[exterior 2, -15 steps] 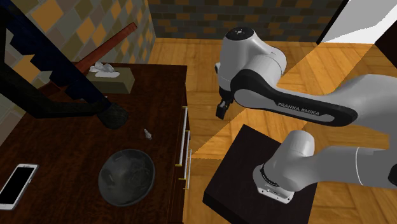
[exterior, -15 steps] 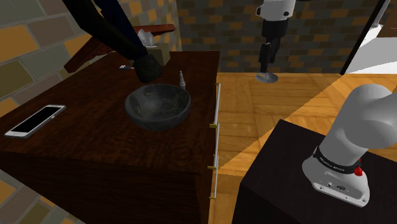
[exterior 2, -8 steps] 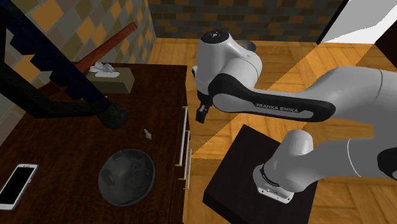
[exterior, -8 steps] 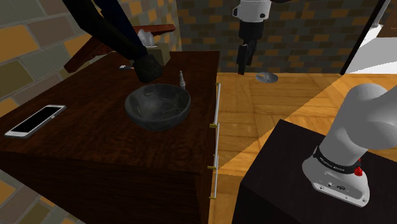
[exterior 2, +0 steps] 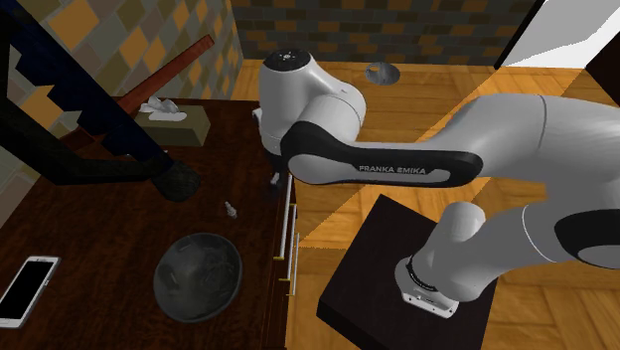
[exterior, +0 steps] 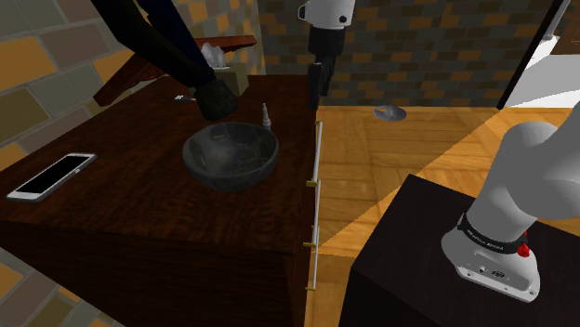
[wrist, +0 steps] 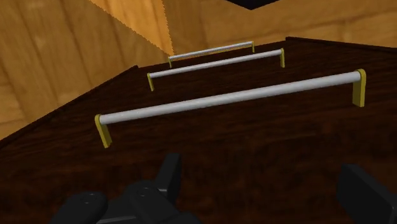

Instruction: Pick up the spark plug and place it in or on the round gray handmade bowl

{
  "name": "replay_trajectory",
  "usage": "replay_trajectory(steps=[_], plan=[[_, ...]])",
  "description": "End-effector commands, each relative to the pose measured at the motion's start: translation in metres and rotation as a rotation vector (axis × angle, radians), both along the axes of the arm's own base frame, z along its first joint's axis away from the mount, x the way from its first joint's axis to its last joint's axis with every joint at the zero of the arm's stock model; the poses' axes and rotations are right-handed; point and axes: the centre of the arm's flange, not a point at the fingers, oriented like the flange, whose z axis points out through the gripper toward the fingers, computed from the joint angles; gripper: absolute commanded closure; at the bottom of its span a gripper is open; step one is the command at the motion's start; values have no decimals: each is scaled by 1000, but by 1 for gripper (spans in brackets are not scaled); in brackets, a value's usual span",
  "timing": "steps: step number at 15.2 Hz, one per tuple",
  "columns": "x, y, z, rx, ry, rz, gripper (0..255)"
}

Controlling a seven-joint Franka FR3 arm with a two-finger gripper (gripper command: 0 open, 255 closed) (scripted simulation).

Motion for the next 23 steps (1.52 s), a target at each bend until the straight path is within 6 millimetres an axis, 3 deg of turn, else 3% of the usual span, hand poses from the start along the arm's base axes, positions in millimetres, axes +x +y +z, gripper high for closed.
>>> replay_trajectory(steps=[1,9,17,23], plan=[[12,18,3,15,-17,36,0],[52,98,23,68,-78,173,0],[57,104,-16,68,-78,173,0],[57,104,-16,68,-78,173,0]])
